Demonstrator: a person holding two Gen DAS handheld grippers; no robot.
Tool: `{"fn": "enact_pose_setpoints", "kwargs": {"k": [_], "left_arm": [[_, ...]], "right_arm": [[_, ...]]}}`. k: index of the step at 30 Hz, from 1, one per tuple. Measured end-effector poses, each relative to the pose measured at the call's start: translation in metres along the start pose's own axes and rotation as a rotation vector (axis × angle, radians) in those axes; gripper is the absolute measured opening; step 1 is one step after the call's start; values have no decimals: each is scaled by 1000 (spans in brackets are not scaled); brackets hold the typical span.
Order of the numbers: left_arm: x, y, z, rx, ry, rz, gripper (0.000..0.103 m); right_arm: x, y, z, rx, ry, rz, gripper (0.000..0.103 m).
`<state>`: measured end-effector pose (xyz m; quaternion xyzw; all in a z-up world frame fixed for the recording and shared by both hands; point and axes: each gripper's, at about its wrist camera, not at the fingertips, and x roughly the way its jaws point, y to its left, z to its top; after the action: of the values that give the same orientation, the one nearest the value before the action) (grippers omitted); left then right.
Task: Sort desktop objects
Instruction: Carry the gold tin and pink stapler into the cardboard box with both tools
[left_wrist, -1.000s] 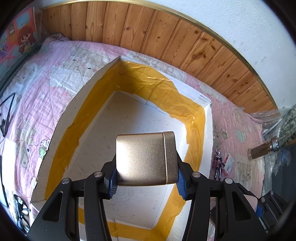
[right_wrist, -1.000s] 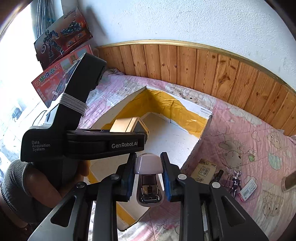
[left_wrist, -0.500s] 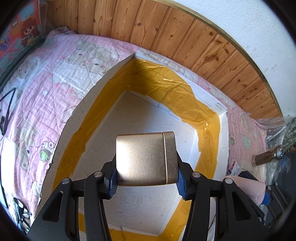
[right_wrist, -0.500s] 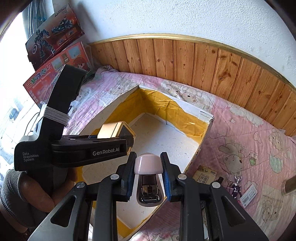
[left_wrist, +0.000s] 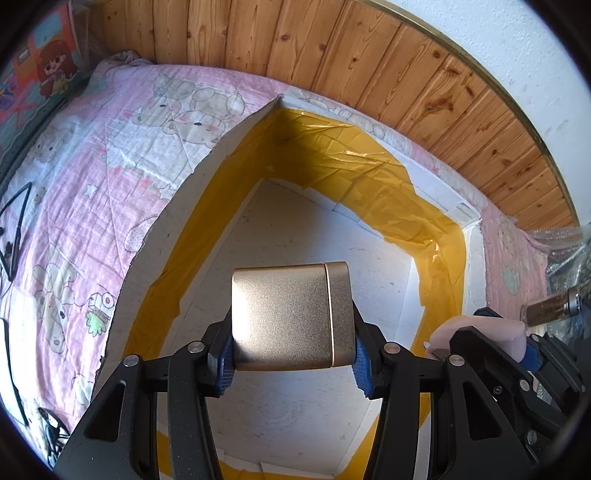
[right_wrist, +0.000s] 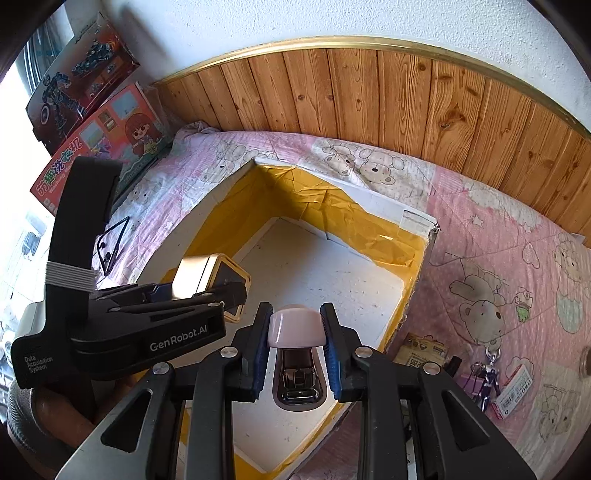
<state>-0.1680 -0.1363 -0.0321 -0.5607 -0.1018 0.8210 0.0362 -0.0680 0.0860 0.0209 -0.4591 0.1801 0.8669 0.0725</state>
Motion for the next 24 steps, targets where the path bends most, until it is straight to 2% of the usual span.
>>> {"fn": "enact_pose_setpoints", "kwargs": {"k": [5,8,18,24], "left_arm": [[1,-4,5,24,-9,11,53],[6,-4,8,42,-14,52,53],[29,-6,13,92,36,133,53],[41,1,17,74,74,106,53]], "right_arm": [[15,-4,8,8,27,-4,27],[24,-5,15,7,40,-12,27],[56,-7,32,-17,104,-52,28],[77,-10,39,-4,153,-53,28]]}}
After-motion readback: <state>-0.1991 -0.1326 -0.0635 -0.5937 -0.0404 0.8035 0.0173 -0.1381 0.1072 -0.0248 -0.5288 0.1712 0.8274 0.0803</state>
